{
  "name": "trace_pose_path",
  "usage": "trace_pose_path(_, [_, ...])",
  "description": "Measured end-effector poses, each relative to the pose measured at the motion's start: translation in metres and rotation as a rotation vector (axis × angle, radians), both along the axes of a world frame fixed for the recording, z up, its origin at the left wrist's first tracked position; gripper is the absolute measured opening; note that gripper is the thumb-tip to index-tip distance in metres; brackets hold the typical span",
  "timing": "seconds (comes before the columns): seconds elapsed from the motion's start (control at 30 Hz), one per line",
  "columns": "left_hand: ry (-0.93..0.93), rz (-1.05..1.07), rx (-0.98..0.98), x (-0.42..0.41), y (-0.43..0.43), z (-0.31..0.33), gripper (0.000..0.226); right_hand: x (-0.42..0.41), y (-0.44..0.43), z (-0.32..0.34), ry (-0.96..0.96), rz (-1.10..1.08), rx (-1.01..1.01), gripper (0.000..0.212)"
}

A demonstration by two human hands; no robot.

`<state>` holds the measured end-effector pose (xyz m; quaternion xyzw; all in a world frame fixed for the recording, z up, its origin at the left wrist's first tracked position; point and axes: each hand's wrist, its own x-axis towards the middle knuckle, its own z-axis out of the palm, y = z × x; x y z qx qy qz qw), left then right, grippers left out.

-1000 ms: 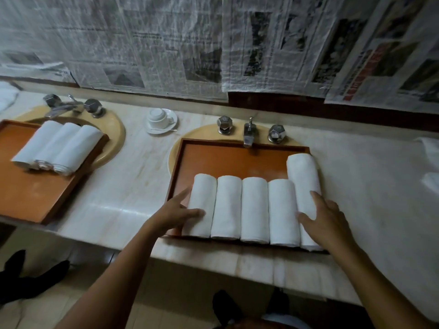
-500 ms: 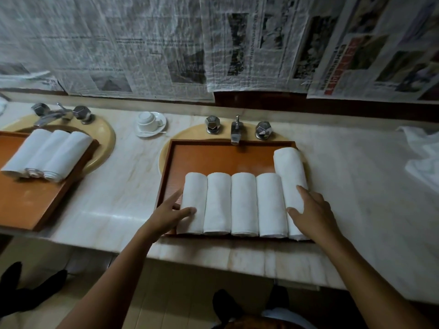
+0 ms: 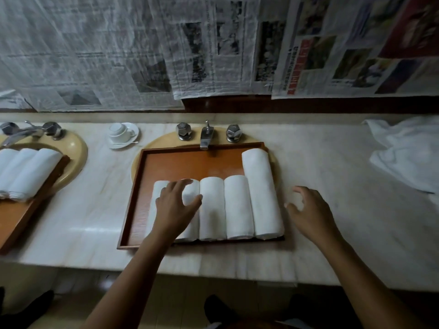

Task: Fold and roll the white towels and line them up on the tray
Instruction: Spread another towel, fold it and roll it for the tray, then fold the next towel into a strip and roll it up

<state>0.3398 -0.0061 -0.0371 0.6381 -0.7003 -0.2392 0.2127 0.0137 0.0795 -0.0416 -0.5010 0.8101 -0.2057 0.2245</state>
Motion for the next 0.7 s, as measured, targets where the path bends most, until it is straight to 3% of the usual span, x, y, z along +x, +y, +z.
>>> trace_pose_path(0.37, [0.112,-0.196,-0.029,-0.228,0.025,0.007,0.027,-0.187,0.05,0.008,-0.052,-0.085,-0.11,0.041])
trace_pose_path(0.7, [0.157,-0.309,-0.012,-0.429,0.064,0.02,0.023,-0.383,0.092,-0.005,0.099,-0.262,-0.059,0.049])
